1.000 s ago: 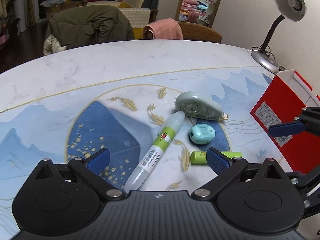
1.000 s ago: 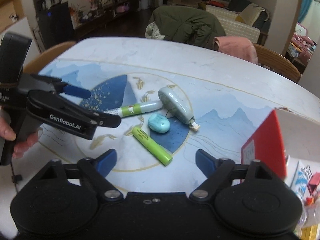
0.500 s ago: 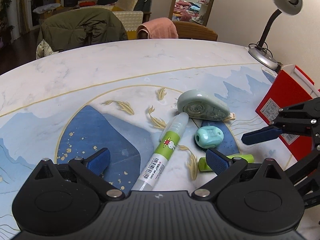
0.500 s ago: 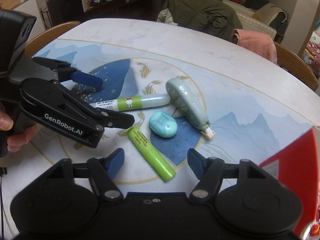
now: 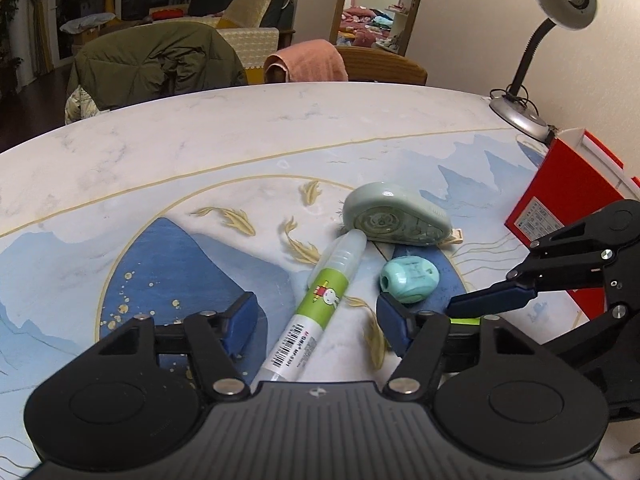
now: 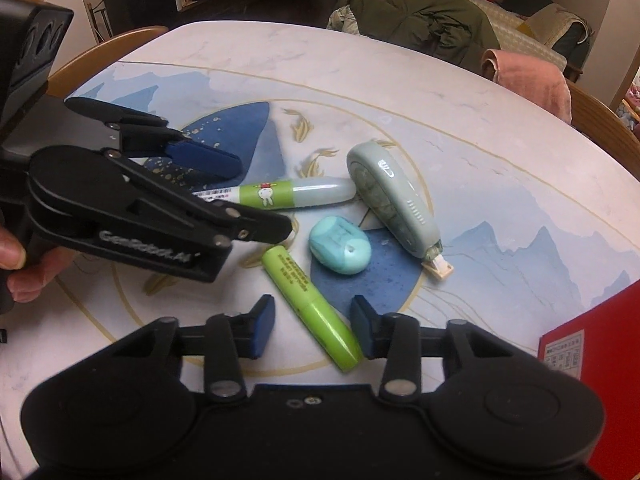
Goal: Organize rigid objects
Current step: 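Grasp the white-green marker with the left tool while the right tool grasps the green highlighter, then carry the marker and highlighter over the shoebox with both tools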
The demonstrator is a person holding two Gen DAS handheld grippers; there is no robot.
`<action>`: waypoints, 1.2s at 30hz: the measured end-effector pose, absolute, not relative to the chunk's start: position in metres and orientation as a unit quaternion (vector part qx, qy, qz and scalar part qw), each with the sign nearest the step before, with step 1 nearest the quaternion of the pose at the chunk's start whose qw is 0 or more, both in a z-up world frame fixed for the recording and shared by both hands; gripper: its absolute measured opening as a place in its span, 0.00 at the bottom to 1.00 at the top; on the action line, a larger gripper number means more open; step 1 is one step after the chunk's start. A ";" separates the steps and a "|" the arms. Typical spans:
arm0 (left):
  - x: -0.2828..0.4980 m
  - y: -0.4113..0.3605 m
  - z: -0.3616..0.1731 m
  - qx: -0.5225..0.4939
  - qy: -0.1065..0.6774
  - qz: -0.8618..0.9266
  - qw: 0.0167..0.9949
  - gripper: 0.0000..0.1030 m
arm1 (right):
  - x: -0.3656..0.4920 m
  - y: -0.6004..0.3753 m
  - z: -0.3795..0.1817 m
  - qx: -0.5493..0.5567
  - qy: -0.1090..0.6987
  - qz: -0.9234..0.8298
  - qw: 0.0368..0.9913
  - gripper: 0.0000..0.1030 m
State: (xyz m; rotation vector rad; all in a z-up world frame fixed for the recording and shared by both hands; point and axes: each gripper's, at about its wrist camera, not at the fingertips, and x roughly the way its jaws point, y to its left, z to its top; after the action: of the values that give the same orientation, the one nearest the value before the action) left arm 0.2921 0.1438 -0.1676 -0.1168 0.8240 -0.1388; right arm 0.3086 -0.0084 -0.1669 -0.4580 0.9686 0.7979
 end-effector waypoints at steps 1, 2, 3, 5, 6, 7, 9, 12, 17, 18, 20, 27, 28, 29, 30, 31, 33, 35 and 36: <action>0.291 0.143 -0.167 -0.054 0.400 -0.067 0.913 0.55 | 0.308 -0.008 -0.167 -0.213 0.448 0.370 0.785 0.31; 0.290 0.141 -0.167 -0.048 0.400 -0.066 0.913 0.50 | 0.306 -0.008 -0.167 -0.214 0.447 0.370 0.786 0.28; 0.290 0.139 -0.167 -0.040 0.401 -0.065 0.913 0.47 | 0.305 -0.007 -0.167 -0.214 0.446 0.371 0.786 0.24; 0.288 0.135 -0.167 -0.029 0.403 -0.066 0.912 0.41 | 0.302 -0.006 -0.166 -0.215 0.445 0.371 0.786 0.18; 0.287 0.133 -0.167 -0.025 0.404 -0.065 0.912 0.36 | 0.300 -0.005 -0.166 -0.216 0.445 0.370 0.786 0.15; 0.287 0.132 -0.167 -0.023 0.404 -0.064 0.912 0.34 | 0.299 -0.005 -0.166 -0.216 0.445 0.368 0.787 0.15; 0.285 0.131 -0.166 -0.024 0.406 -0.064 0.911 0.29 | 0.295 -0.005 -0.165 -0.214 0.446 0.364 0.789 0.14; 0.281 0.128 -0.166 -0.021 0.408 -0.059 0.911 0.21 | 0.289 -0.009 -0.165 -0.205 0.449 0.350 0.796 0.14; 0.268 0.121 -0.165 -0.031 0.411 -0.051 0.910 0.17 | 0.282 -0.023 -0.163 -0.164 0.469 0.329 0.803 0.14; 0.265 0.120 -0.165 -0.036 0.412 -0.048 0.909 0.17 | 0.280 -0.026 -0.163 -0.157 0.472 0.326 0.804 0.14; 0.259 0.120 -0.165 -0.051 0.414 -0.042 0.908 0.17 | 0.276 -0.033 -0.162 -0.143 0.479 0.320 0.805 0.14; 0.236 0.121 -0.161 -0.110 0.421 -0.026 0.900 0.16 | 0.264 -0.057 -0.153 -0.086 0.499 0.299 0.809 0.14; 0.232 0.121 -0.160 -0.117 0.420 -0.025 0.900 0.16 | 0.262 -0.060 -0.150 -0.081 0.498 0.299 0.810 0.14; 0.228 0.120 -0.158 -0.122 0.418 -0.026 0.900 0.16 | 0.259 -0.063 -0.148 -0.077 0.497 0.300 0.811 0.14; 0.225 0.119 -0.155 -0.126 0.416 -0.025 0.900 0.16 | 0.257 -0.065 -0.144 -0.074 0.494 0.300 0.813 0.14; 0.222 0.118 -0.153 -0.131 0.413 -0.024 0.901 0.16 | 0.255 -0.067 -0.140 -0.071 0.492 0.301 0.814 0.14; 0.216 0.115 -0.148 -0.141 0.409 -0.025 0.901 0.16 | 0.251 -0.072 -0.132 -0.066 0.486 0.300 0.818 0.14; 0.210 0.112 -0.143 -0.147 0.406 -0.023 0.902 0.16 | 0.248 -0.077 -0.125 -0.060 0.482 0.300 0.821 0.14; 0.207 0.111 -0.141 -0.150 0.406 -0.022 0.901 0.16 | 0.247 -0.079 -0.121 -0.057 0.481 0.300 0.822 0.14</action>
State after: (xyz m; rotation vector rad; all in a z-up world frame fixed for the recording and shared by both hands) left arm 0.2070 0.1110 -0.1413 -0.3100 0.8389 -0.0454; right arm 0.2473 -0.0790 -0.1211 -0.1223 1.0225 0.6374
